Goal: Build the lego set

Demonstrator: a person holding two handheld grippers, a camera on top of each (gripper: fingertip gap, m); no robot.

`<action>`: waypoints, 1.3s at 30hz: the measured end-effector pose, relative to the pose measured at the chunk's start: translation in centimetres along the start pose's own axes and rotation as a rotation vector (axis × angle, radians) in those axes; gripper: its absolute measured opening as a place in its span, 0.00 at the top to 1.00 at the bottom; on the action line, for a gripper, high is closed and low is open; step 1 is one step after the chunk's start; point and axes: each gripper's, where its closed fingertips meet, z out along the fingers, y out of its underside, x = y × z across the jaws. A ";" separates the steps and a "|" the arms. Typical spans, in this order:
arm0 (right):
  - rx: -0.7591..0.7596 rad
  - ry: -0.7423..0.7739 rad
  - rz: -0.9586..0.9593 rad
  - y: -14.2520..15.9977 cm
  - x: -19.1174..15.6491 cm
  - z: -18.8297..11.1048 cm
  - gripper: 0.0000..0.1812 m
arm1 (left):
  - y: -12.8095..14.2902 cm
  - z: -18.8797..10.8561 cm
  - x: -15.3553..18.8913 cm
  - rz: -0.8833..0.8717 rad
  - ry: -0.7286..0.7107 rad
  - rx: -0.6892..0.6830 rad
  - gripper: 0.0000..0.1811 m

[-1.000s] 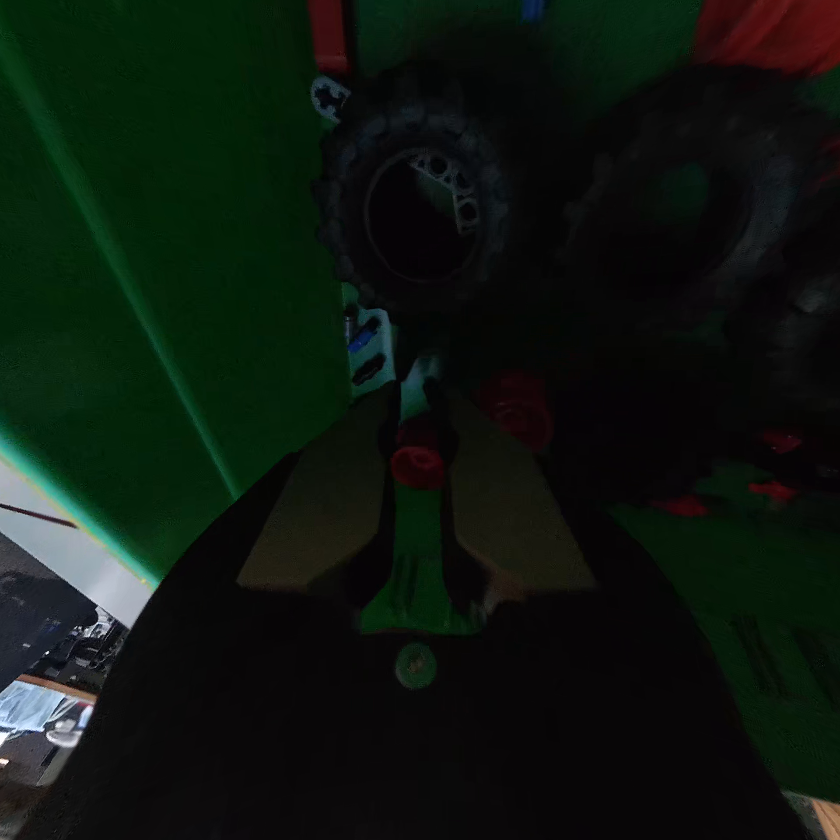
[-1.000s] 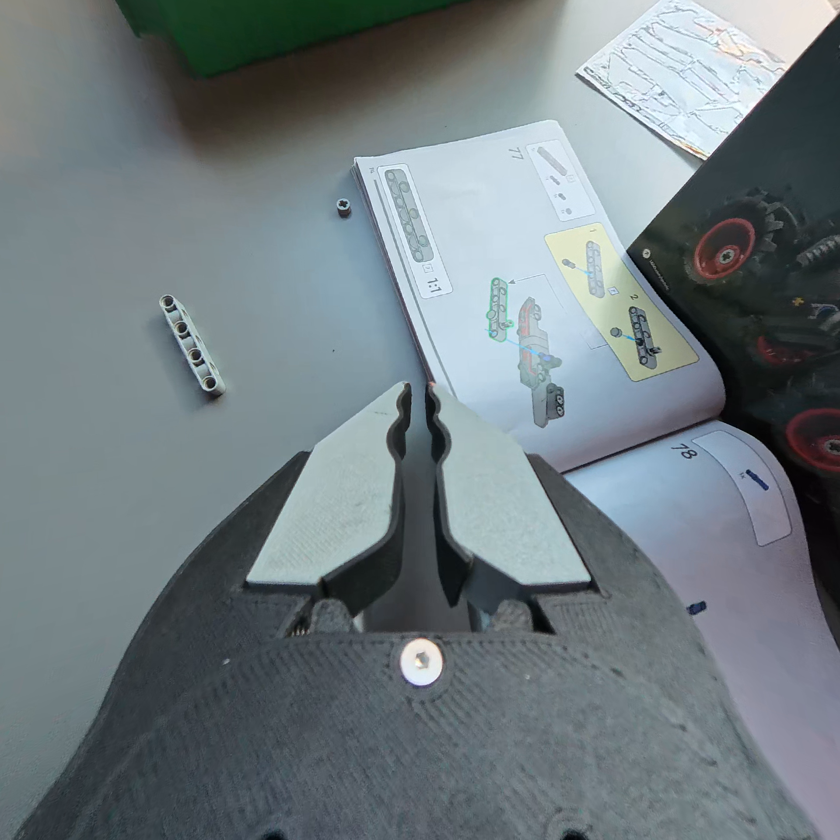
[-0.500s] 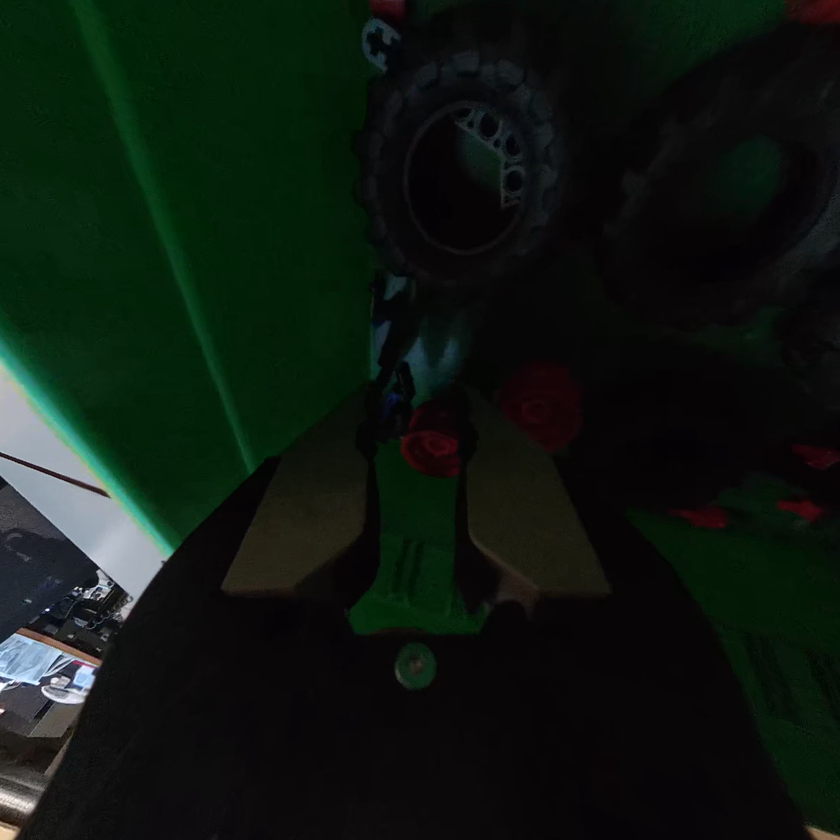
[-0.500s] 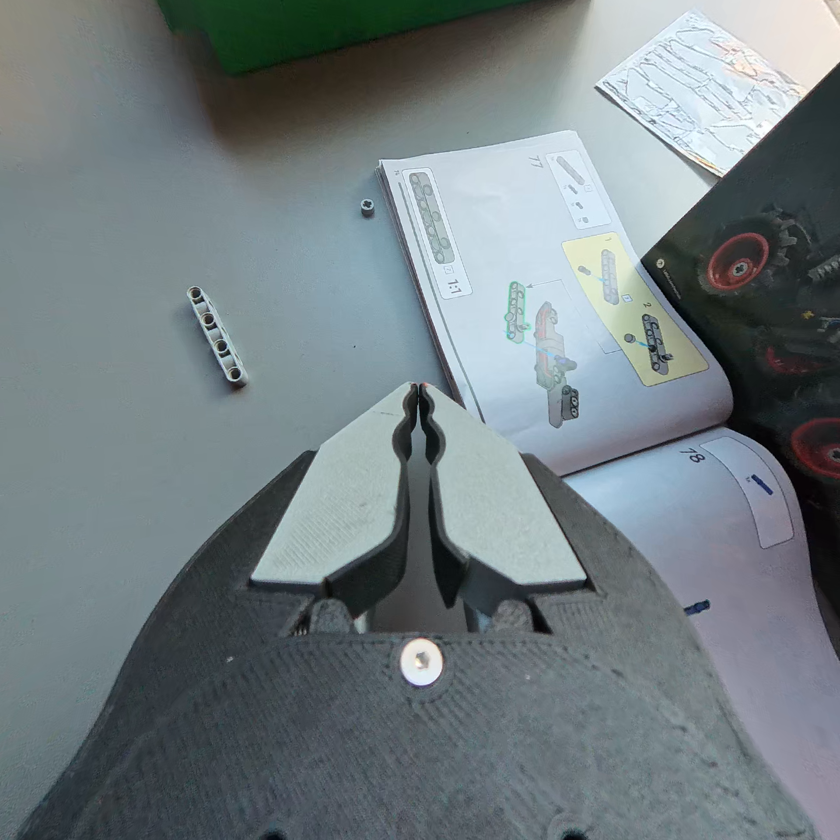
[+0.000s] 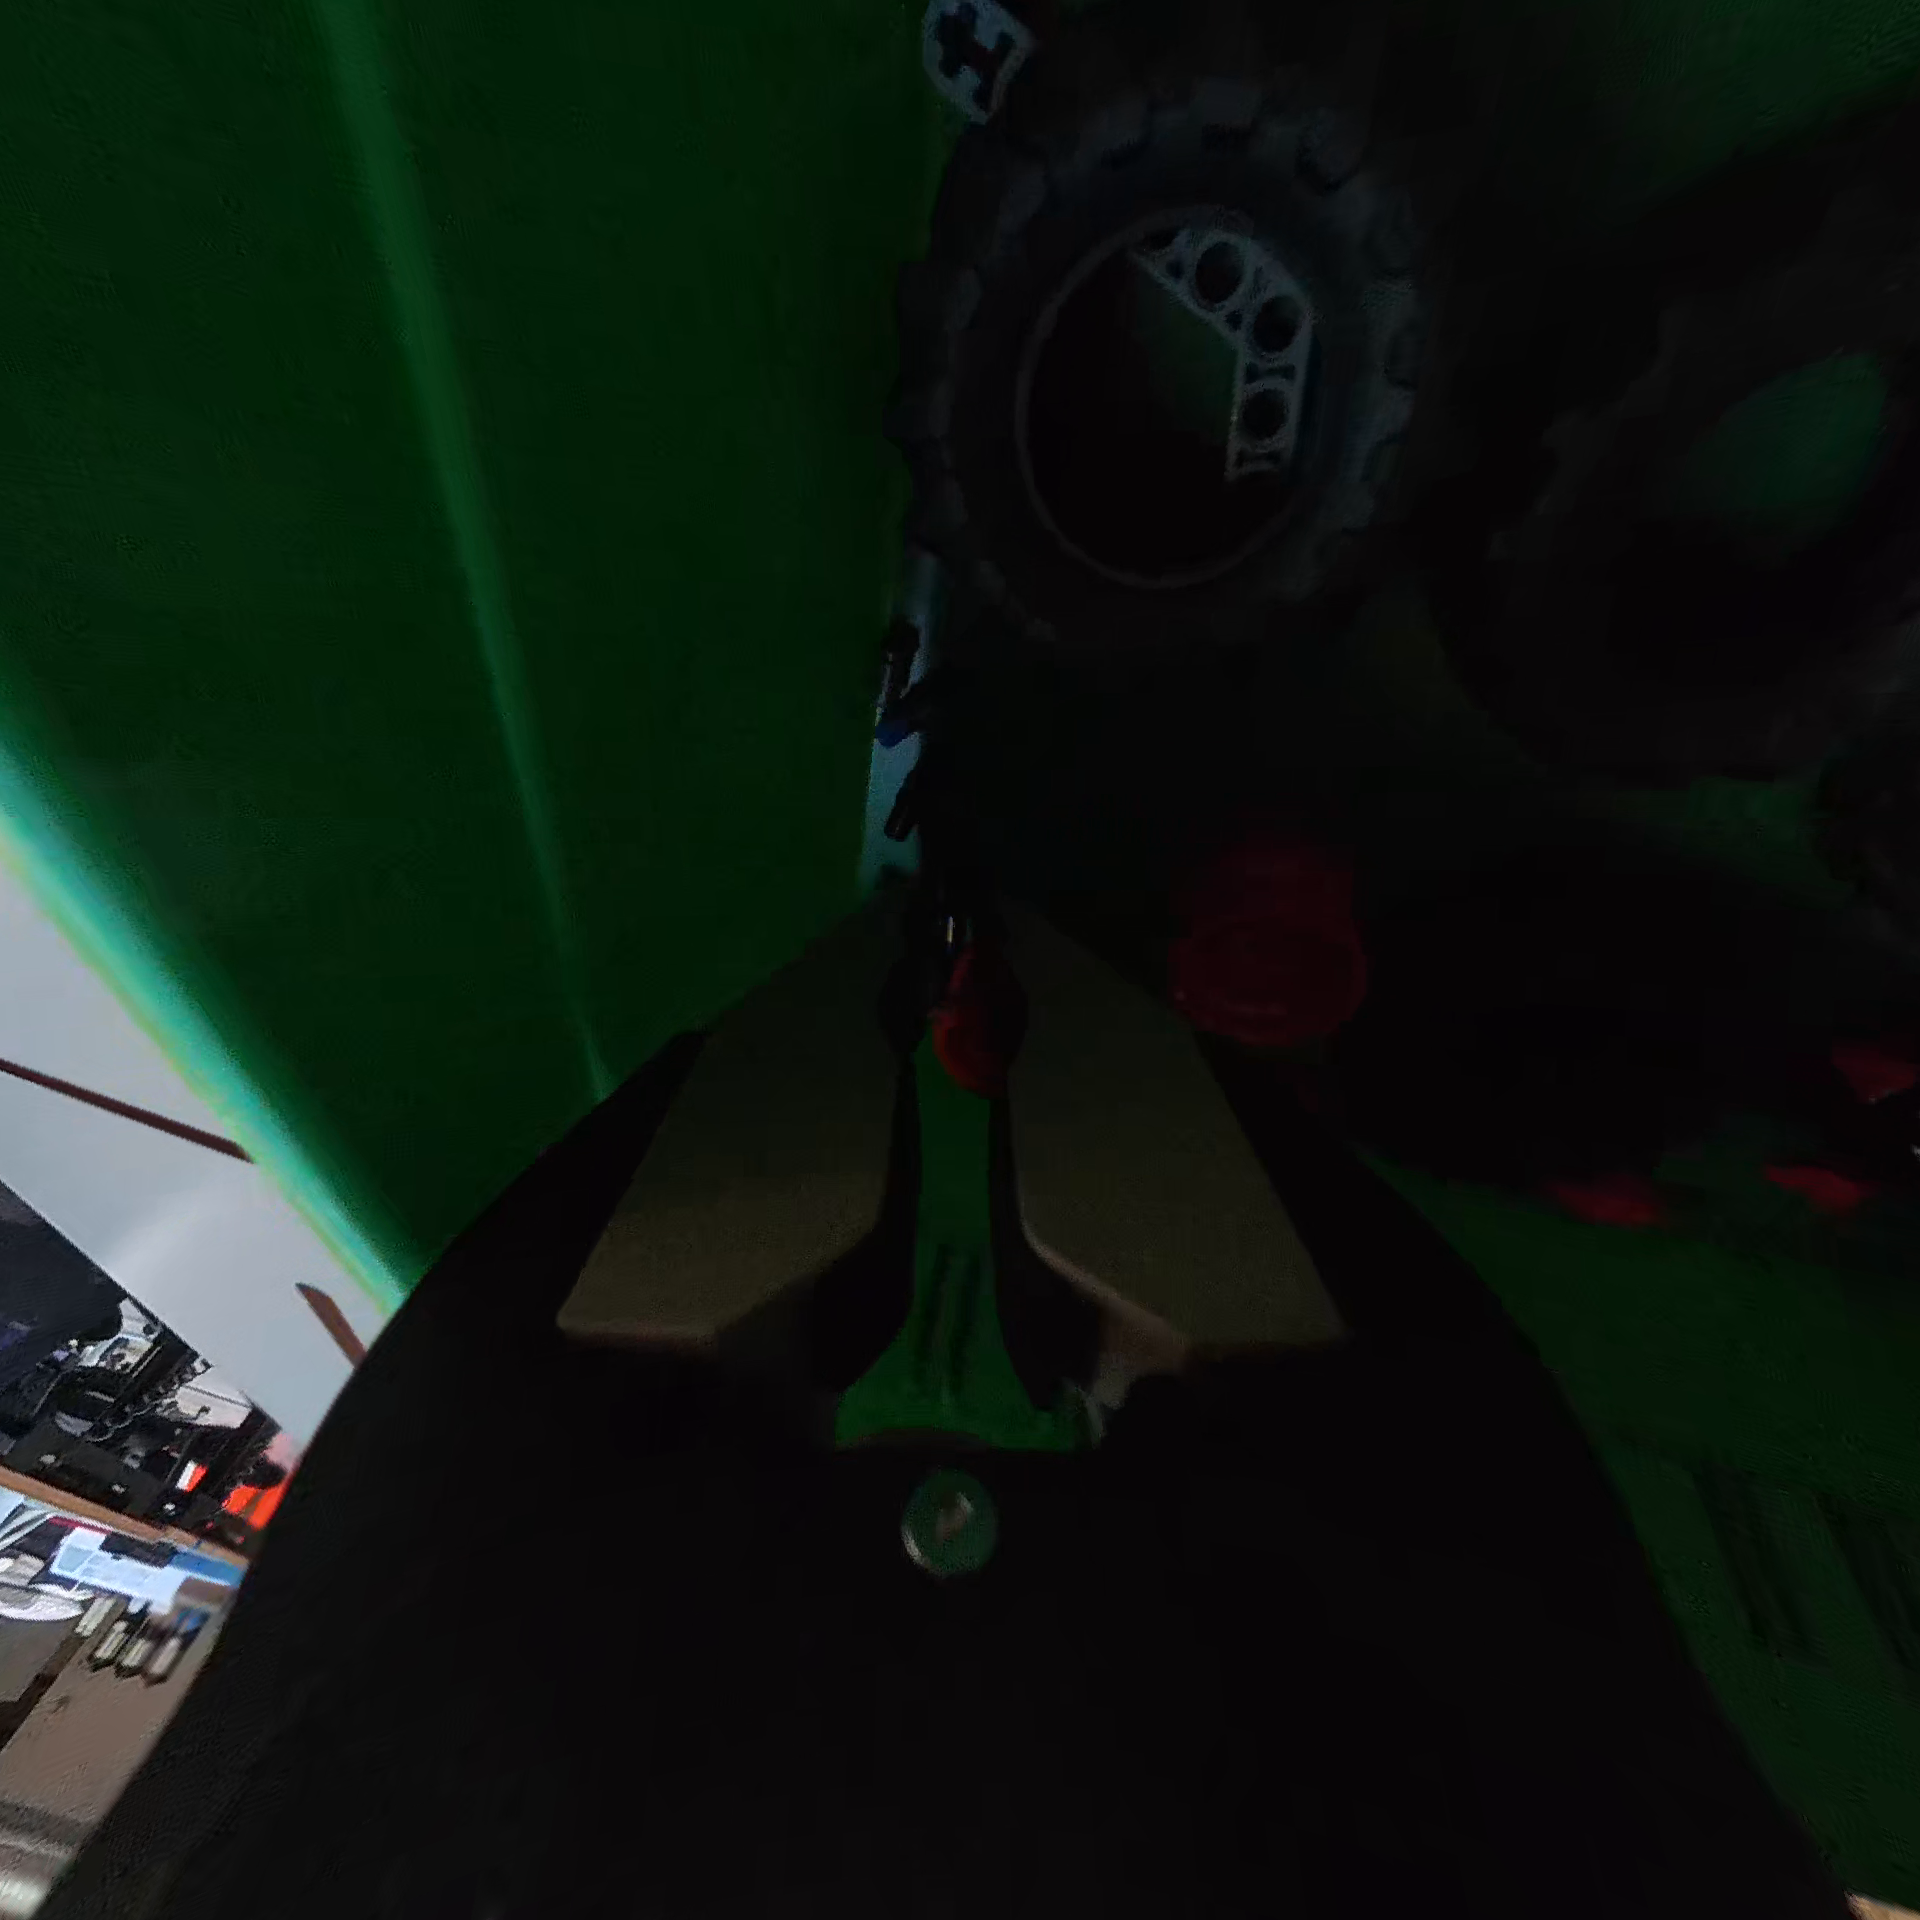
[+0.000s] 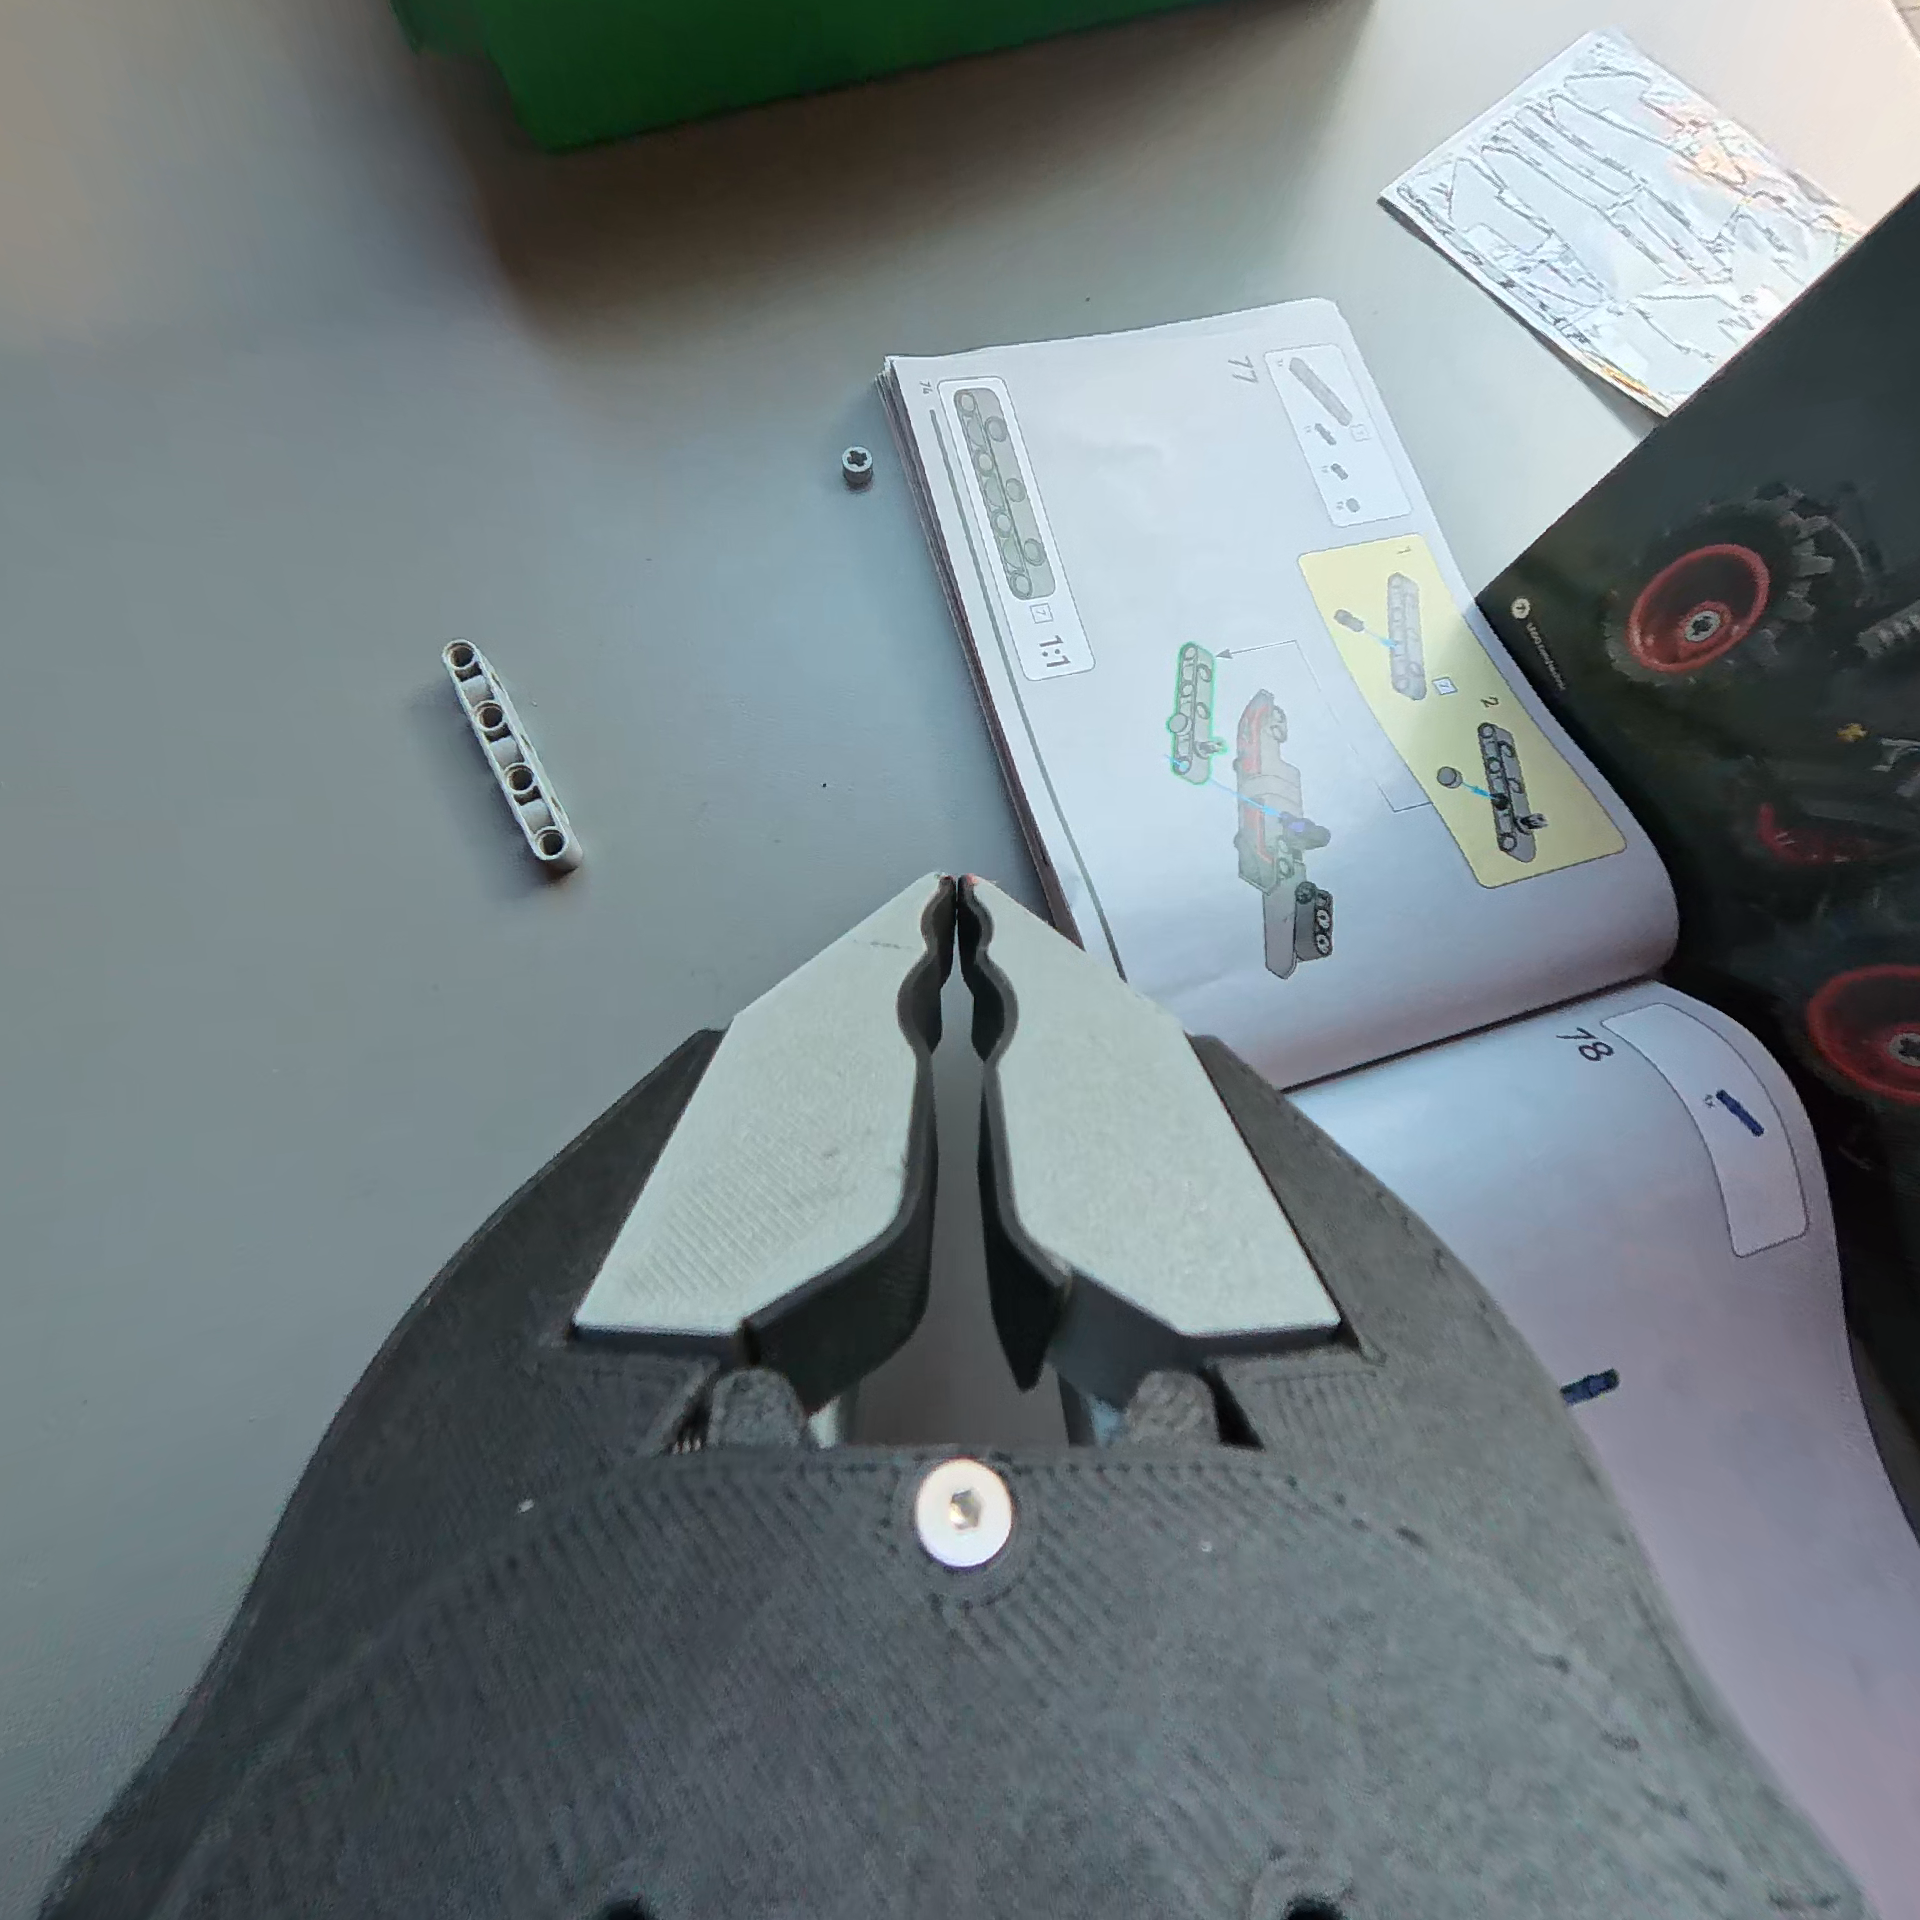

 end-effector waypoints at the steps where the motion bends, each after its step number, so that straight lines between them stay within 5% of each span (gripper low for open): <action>1: 0.000 0.000 -0.003 0.0 0.0 0.0 1.00 | 0.0 0.0 0.0 0.002 0.006 -0.001 0.99; 15: -0.005 -0.009 -0.021 0.1 -0.5 -0.2 1.00 | -0.1 -0.6 0.8 0.028 0.003 0.032 0.99; 26: -0.004 -0.003 -0.032 -0.1 -0.6 -0.4 1.00 | -1.2 -8.4 3.2 0.104 -0.073 0.408 0.96; 30: 0.002 0.018 -0.045 -0.3 -0.5 -0.8 1.00 | -4.1 -13.7 7.4 0.206 -0.097 0.574 0.99; 34: 0.042 0.043 -0.041 -1.2 -0.1 -1.9 1.00 | -9.9 -18.5 14.7 0.362 -0.038 0.691 0.99; 39: 0.062 0.081 -0.047 -1.5 0.4 -2.9 1.00 | -17.0 -18.1 20.8 0.473 -0.055 0.649 0.99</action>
